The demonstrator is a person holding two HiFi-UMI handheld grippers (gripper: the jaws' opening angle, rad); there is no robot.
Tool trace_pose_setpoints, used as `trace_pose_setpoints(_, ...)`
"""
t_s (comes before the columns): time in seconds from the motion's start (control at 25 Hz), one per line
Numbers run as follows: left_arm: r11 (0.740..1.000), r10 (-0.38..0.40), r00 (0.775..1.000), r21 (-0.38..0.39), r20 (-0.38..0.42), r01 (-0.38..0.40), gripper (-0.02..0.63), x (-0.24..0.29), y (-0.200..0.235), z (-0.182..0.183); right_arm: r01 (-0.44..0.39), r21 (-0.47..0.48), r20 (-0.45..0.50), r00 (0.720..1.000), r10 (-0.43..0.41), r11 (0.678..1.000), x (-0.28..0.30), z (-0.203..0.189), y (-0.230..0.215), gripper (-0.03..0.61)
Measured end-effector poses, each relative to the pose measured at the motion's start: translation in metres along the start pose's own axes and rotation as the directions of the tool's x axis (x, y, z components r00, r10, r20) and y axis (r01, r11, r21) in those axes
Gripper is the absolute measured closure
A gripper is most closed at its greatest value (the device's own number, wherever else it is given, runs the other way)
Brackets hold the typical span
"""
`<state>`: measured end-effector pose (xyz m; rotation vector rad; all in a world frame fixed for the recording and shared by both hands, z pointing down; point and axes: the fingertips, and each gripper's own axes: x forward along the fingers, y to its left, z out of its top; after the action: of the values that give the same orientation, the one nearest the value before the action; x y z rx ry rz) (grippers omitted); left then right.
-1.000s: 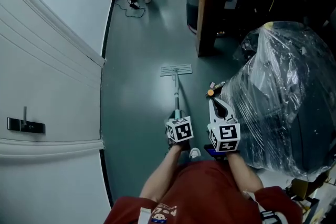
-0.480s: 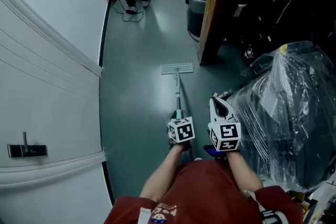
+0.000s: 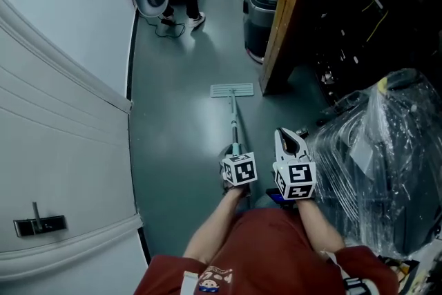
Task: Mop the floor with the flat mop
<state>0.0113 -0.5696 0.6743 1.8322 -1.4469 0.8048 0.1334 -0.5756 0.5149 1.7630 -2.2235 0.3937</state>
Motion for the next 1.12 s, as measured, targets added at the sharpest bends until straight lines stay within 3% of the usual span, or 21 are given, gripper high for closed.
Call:
trace_pose_setpoints(0.24, 1.0, -0.004, 1.0, 0.007, 0.001, 0.004, 0.486, 0.028, 0.004, 0.037, 0.018, 0.011, 0.014, 1.0, -0.018, 1.0, 0.035, 0.017, -0.014, 0.56)
trace_pose_setpoints(0.76, 1.0, 0.014, 1.0, 0.017, -0.016, -0.013, 0.486, 0.12, -0.015, 0.155, -0.01, 0.03, 0.017, 1.0, 0.009, 0.999, 0.171, 0.072, -0.096, 0.56)
trace_pose_setpoints(1.12, 1.0, 0.026, 1.0, 0.007, -0.012, -0.026, 0.486, 0.165, -0.028, 0.218, -0.016, 0.042, 0.014, 1.0, 0.015, 0.999, 0.223, 0.094, -0.14, 0.56)
